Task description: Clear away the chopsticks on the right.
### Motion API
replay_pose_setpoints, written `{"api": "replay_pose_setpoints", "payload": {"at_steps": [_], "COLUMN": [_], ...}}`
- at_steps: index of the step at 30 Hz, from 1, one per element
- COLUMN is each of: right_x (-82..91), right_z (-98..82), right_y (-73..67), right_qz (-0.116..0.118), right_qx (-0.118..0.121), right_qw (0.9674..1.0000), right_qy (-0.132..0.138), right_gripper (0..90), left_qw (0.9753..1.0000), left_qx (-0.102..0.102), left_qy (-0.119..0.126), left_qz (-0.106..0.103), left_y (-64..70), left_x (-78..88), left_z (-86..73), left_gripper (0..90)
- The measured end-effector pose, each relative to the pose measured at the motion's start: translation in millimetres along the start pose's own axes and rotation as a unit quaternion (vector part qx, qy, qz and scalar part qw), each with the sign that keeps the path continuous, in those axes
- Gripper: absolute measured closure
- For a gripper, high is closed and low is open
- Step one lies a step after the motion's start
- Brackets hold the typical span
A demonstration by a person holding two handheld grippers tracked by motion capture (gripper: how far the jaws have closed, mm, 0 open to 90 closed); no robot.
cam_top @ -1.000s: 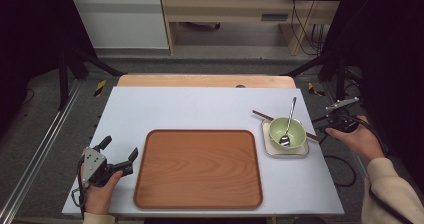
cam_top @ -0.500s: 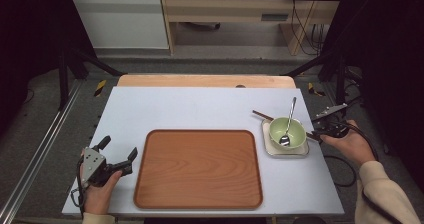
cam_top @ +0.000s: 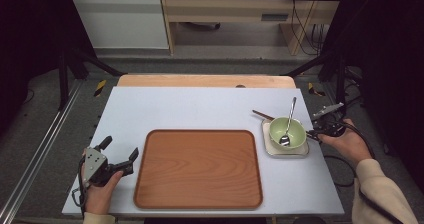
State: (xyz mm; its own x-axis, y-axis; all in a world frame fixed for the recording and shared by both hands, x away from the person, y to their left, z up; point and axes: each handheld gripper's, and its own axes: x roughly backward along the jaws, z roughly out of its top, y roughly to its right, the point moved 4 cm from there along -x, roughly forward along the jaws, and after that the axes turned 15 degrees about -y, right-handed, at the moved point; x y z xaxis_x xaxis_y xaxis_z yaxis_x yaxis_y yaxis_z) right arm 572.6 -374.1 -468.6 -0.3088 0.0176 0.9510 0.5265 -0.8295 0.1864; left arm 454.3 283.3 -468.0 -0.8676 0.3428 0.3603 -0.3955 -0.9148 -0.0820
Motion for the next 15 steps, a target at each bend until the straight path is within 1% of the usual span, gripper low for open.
{"api": "replay_pose_setpoints", "payload": {"at_steps": [3,6,15], "right_x": [-0.2,-0.8,-2.8], "right_z": [1.2,2.2,4.8], "right_y": [0.1,0.1,0.3], "right_qz": [0.003,0.004,0.005], "right_qx": [0.004,0.001,0.015], "right_qw": [1.0000,1.0000,0.9998], "right_qy": [-0.005,-0.007,-0.015], "right_gripper": [73.7,73.2,72.0], "left_qw": [1.0000,1.0000,1.0000], "left_qx": [0.000,0.000,-0.004], "left_qy": [0.000,0.001,0.002], "left_qz": [0.000,0.000,-0.002], "left_y": [0.2,0.2,1.7], "left_x": [0.0,0.3,1.3], "left_z": [0.0,0.2,1.7], "left_gripper": [1.9,2.0,2.2]}}
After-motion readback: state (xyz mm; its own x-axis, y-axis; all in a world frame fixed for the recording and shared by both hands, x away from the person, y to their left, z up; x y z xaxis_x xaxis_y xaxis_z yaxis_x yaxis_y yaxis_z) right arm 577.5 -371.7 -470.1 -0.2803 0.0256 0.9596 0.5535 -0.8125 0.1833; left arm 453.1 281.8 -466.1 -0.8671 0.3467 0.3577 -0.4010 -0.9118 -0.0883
